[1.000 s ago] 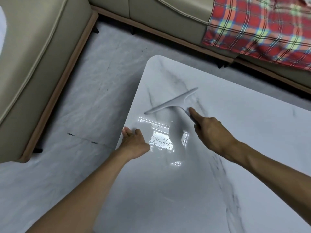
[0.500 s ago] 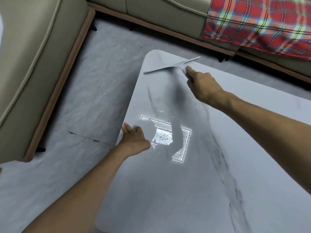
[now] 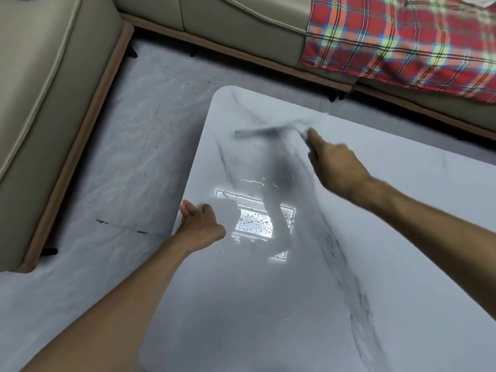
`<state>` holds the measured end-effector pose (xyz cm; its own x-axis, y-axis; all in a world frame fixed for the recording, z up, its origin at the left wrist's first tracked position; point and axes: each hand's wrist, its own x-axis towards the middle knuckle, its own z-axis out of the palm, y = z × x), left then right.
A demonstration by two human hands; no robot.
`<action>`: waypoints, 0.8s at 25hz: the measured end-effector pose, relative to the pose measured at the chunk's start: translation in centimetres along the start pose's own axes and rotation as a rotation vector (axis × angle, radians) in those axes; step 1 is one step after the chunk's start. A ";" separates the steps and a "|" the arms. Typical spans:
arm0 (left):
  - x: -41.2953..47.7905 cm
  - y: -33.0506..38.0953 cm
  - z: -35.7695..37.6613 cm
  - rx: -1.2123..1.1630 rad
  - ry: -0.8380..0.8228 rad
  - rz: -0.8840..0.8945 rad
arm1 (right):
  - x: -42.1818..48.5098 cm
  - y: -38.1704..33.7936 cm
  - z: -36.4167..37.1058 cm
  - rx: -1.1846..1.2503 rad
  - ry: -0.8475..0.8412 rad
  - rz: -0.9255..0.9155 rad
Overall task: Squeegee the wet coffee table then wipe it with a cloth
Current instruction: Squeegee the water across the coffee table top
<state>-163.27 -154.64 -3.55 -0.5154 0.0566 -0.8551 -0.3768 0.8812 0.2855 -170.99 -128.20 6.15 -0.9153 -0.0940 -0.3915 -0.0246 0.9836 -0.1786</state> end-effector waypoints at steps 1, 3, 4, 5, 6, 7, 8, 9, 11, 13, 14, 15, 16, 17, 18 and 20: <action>0.1 0.0 0.2 0.009 0.009 -0.002 | 2.3 -0.2 -0.3 0.016 0.022 0.027; 0.4 0.0 0.5 0.037 0.028 -0.009 | 5.5 -0.4 -0.1 0.069 0.020 0.083; 0.5 -0.1 0.6 0.056 0.037 -0.012 | 6.1 -0.3 0.5 0.082 0.006 0.109; 0.7 -0.2 0.8 0.072 0.041 -0.017 | 5.8 -0.2 1.2 0.083 -0.014 0.123; 0.9 -0.3 1.0 0.082 0.043 -0.026 | 4.6 -0.2 2.3 0.077 -0.037 0.127; 0.9 -0.4 1.1 0.084 0.042 -0.035 | 2.9 -0.2 3.3 0.077 -0.058 0.124; 1.0 -0.5 1.2 0.083 0.036 -0.038 | 0.8 -0.2 4.3 0.084 -0.077 0.117; 0.9 -0.5 1.2 0.078 0.030 -0.039 | -1.7 -0.2 4.9 0.093 -0.106 0.110; 0.6 -0.7 1.1 0.060 0.062 -0.025 | -6.5 -0.4 5.4 0.053 -0.201 0.059; -0.2 -1.5 0.7 0.011 0.213 0.019 | -9.9 -0.8 4.4 0.004 -0.291 0.007; -0.9 -2.2 0.5 -0.030 0.312 0.045 | -10.2 -1.1 3.6 0.006 -0.297 -0.009; -1.5 -3.0 0.3 -0.073 0.404 0.060 | -9.6 -1.5 2.7 0.019 -0.264 -0.033; -2.0 -3.9 0.2 -0.117 0.479 0.062 | -8.1 -2.1 2.0 0.036 -0.206 -0.065; -2.5 -4.8 0.1 -0.164 0.537 0.064 | -6.0 -3.1 1.4 0.054 -0.140 -0.098; -2.9 -5.8 0.1 -0.211 0.578 0.070 | -3.5 -4.3 1.1 0.065 -0.097 -0.114; -3.6 -7.1 0.4 -0.303 0.631 0.089 | 0.7 -7.0 1.2 0.052 -0.078 -0.124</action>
<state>-158.48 -160.90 -2.66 -0.8677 -0.2413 -0.4346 -0.4628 0.7113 0.5290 -170.98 -135.37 5.99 -0.8727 -0.2281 -0.4317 -0.1130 0.9545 -0.2760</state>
